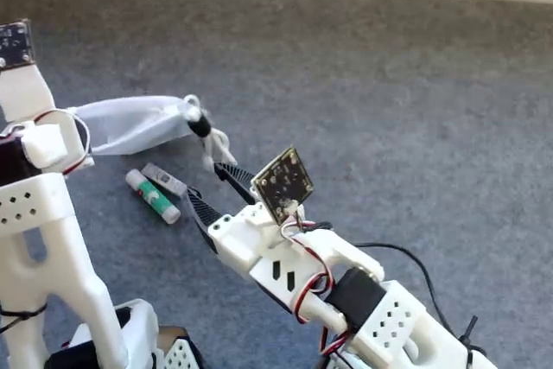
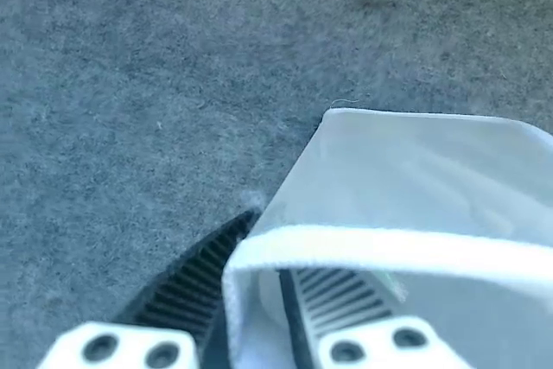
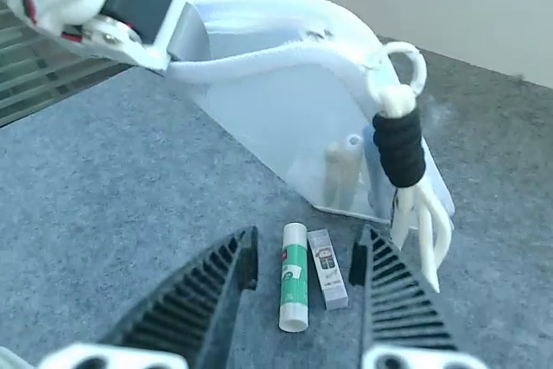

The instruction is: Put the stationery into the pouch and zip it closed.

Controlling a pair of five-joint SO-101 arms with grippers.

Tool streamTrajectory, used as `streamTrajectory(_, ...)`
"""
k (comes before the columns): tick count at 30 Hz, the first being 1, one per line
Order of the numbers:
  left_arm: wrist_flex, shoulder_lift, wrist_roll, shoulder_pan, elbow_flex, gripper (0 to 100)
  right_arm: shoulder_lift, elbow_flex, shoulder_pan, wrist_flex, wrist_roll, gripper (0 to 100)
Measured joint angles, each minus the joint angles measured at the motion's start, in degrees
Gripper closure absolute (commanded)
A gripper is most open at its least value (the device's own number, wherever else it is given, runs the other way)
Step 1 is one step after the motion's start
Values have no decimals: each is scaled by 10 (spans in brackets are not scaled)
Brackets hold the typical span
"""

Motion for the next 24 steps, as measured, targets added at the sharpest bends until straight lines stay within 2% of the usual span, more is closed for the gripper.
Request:
streamTrajectory(15,0,3,62,-143,-40,993,6,0,0,0,0,827)
streamTrajectory(24,4,3,63,-171,-44,993,193,-6,0,0,0,828)
